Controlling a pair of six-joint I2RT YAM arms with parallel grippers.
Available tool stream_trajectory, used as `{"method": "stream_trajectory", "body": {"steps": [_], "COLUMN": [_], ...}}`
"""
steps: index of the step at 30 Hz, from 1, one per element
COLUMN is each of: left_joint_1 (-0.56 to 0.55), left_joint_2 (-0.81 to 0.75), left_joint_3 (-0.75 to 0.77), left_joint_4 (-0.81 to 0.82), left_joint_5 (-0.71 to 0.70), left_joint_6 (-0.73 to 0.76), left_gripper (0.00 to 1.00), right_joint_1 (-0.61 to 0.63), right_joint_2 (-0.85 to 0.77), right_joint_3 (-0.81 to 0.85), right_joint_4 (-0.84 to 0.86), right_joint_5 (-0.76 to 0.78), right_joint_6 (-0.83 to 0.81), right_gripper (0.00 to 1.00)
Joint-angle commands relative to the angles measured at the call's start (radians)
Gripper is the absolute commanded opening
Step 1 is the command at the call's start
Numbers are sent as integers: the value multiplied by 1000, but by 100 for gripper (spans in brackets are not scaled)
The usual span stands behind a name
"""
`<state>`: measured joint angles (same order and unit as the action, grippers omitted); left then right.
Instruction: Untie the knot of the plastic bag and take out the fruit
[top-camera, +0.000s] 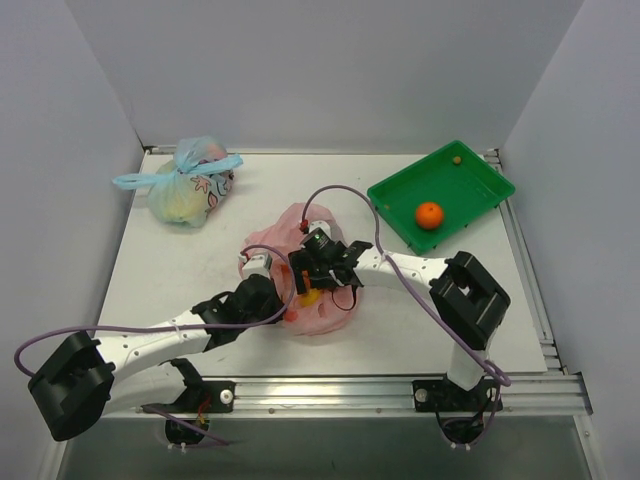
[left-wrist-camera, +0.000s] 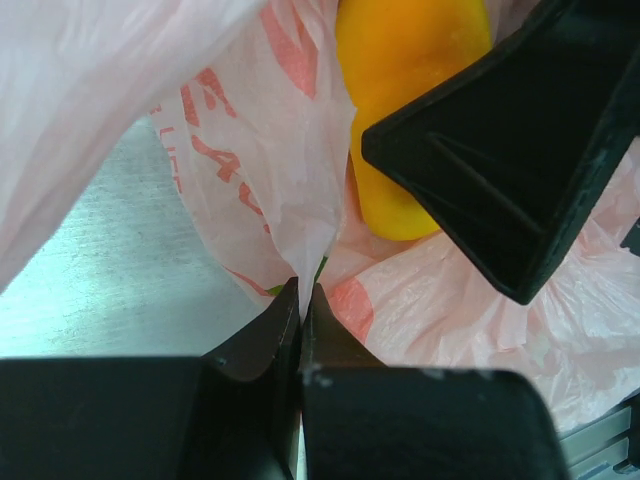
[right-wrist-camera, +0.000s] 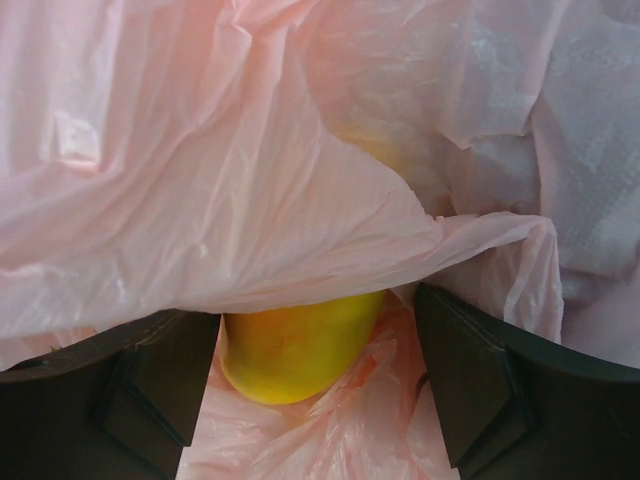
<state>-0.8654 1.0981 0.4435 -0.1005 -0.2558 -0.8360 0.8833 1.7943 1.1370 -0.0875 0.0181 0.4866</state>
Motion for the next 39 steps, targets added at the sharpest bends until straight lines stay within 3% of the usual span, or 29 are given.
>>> {"method": "stream_trajectory", "body": {"steps": [1, 5, 12, 25, 34, 39], "left_joint_1": [-7, -7, -9, -9, -9, -9], "left_joint_2": [0, -3, -7, -26, -24, -21], "left_joint_3": [1, 0, 3, 3, -3, -5], "left_joint_4": [47, 42, 41, 24, 28, 30], "left_joint_5": [-17, -25, -26, -43, -42, -48], "left_joint_6": [-17, -25, -26, -35, -41, -46], "left_gripper": [7, 7, 7, 7, 7, 7], "right_joint_1": [-3, 0, 84, 103, 57, 57], "right_joint_2": [10, -21, -118, -26, 39, 34], "right_joint_3": [17, -5, 53, 112, 64, 34], "right_joint_4": [2, -11, -92, -95, -18, 44], "right_joint_5": [-4, 28, 164, 246, 171, 105], "right_joint_6": [9, 9, -31, 62, 107, 64], "right_gripper": [80, 88, 90, 74, 69, 59]}}
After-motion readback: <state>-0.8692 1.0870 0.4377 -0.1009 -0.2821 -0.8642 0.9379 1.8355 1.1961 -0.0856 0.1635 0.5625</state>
